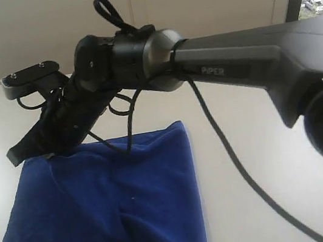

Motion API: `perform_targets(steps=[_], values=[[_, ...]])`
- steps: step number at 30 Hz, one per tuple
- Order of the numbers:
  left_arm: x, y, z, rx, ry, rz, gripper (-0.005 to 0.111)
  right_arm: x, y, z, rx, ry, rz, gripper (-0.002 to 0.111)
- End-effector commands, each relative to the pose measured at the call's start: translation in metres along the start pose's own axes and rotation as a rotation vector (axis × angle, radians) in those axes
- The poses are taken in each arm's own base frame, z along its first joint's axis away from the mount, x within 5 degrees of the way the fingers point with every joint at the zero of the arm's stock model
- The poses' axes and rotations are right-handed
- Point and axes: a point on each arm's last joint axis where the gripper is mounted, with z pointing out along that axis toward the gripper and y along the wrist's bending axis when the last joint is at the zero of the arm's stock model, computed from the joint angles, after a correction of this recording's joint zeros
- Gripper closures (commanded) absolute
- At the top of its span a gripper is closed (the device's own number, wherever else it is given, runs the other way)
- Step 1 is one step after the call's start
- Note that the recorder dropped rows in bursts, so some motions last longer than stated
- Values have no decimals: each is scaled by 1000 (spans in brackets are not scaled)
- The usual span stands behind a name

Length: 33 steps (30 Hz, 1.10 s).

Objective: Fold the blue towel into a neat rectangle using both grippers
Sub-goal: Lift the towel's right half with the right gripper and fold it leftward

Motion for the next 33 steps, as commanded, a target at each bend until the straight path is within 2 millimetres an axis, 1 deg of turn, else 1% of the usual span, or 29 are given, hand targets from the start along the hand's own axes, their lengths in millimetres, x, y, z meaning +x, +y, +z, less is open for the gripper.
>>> perform_targets(steps=[1, 5, 7, 8, 10, 11, 13, 14, 15, 17, 20, 22, 24, 26, 29, 30, 33], values=[[2, -1, 0, 7, 0, 6, 107, -3, 2, 13, -10, -9, 11, 108], [2, -1, 0, 6, -2, 8, 107, 5, -1, 26, -12, 29, 11, 108], [2, -1, 0, 4, -6, 8, 107, 9, -2, 30, -16, 53, -8, 103], [1, 0, 0, 2, -10, 8, 107, 11, -2, 32, -18, 66, -9, 97], [1, 0, 0, 0, -13, 8, 107, 13, -3, 35, -18, 72, -9, 82], [1, 0, 0, 0, -13, 8, 107, 13, -3, 35, -17, 69, -9, 69], [1, 0, 0, 0, -13, 8, 107, 11, -3, 33, -16, 63, -16, 51], [1, 0, 0, 0, -13, 8, 107, 9, -3, 29, -11, 54, -26, 44], [1, 0, 0, 0, -13, 8, 107, 7, -2, 25, -10, 55, -45, 42], [2, 0, 0, 3, -7, 8, 107, 2, -2, 12, 18, 61, -102, 44], [2, 0, 0, 3, -7, 13, 107, -3, -7, -10, 96, 94, -178, 56], [2, 0, 0, 3, -7, 13, 107, -3, -18, -24, 174, 131, -198, 64], [2, 0, 0, 3, -7, 13, 107, 2, -32, -36, 244, 181, -186, 74], [2, 0, 0, 3, -7, 13, 107, 12, -49, -42, 288, 239, -167, 84], [2, 0, 0, 3, -7, 13, 107, 35, -73, -41, 296, 329, -134, 97], [2, 0, 0, 3, -7, 13, 107, 45, -78, -38, 294, 362, -136, 100], [2, 0, 0, 3, -7, 13, 107, 67, -87, -29, 292, 403, -135, 107]])
